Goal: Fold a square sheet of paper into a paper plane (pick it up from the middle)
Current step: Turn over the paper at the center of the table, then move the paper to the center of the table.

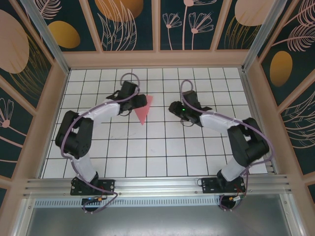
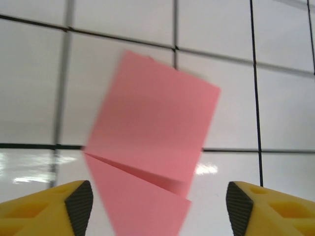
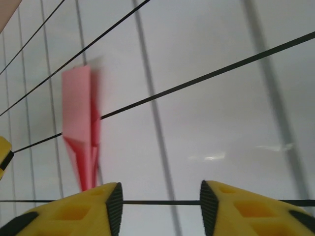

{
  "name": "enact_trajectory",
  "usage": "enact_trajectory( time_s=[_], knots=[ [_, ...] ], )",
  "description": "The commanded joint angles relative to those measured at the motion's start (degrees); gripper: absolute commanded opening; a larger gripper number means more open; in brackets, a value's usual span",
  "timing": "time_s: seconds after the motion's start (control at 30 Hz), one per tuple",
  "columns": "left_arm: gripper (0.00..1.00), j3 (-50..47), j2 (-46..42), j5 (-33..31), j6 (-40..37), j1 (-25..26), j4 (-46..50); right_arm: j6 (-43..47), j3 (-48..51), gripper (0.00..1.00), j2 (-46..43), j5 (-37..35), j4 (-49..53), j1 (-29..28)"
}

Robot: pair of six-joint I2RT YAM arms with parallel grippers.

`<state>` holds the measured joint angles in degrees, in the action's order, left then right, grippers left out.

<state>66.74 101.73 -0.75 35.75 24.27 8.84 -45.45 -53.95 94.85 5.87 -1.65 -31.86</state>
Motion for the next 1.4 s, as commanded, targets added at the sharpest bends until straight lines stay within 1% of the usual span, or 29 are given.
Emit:
enact_trajectory(
  time_s=[0.0,0.07,0.13,0.23,0.4,0.53,0.67,0.8,0.83,0.9,1.03,1.1,1.17,1.27,1.37],
  knots=[
    [0.80,-4.1,-3.2,2.7,3.7,-2.7,-4.8,-2.5,-5.4,0.39,5.6,-0.2,-3.8,-5.5],
    [0.86,-6.3,-6.0,1.3,4.2,-4.1,-5.1,-3.1,-9.4,0.31,9.8,1.1,-4.7,-8.6],
    [0.91,-8.6,-7.9,0.0,4.8,-5.5,-5.8,-3.1,-13.8,0.25,13.9,2.1,-3.9,-10.8],
    [0.96,-12.5,-10.5,-1.8,5.6,-7.6,-7.1,-3.0,-20.1,0.20,19.8,4.2,-2.9,-12.9],
    [0.97,-15.9,-12.4,0.2,6.7,-10.2,-8.6,-3.1,-27.9,0.18,27.6,7.8,-0.3,-13.8],
    [0.98,-16.3,-12.5,0.9,6.2,-10.5,-8.8,-1.8,-31.6,0.17,30.9,6.6,3.4,-13.7],
    [0.98,-16.2,-12.3,2.6,5.7,-10.7,-9.2,0.6,-33.1,0.17,32.5,5.9,8.1,-13.2],
    [0.98,-15.9,-11.8,3.9,4.9,-10.7,-9.3,5.1,-31.7,0.17,32.3,6.8,13.1,-12.2],
    [0.98,-15.9,-11.8,4.1,4.6,-10.7,-9.3,7.1,-30.8,0.17,32.0,7.6,14.5,-11.8],
    [0.98,-15.8,-11.9,4.6,3.9,-10.7,-9.2,12.2,-27.3,0.18,30.7,11.6,16.0,-10.9],
    [0.99,-16.2,-12.5,5.5,2.5,-10.7,-9.0,24.6,-18.4,0.18,26.2,13.8,20.1,-8.9],
    [0.98,-16.7,-12.8,6.4,2.4,-10.7,-9.5,29.4,-15.0,0.19,23.5,14.9,22.2,-7.4],
    [0.99,-17.6,-13.1,8.6,2.4,-10.7,-11.0,33.1,-12.3,0.19,19.7,13.8,23.1,-6.1],
    [0.99,-18.8,-13.3,11.3,2.8,-10.7,-13.2,35.1,-11.0,0.20,13.9,14.2,21.8,-5.6],
    [0.99,-19.2,-13.3,13.5,3.3,-10.6,-14.3,30.6,-11.0,0.22,9.3,12.9,17.9,-5.8]
  ],
)
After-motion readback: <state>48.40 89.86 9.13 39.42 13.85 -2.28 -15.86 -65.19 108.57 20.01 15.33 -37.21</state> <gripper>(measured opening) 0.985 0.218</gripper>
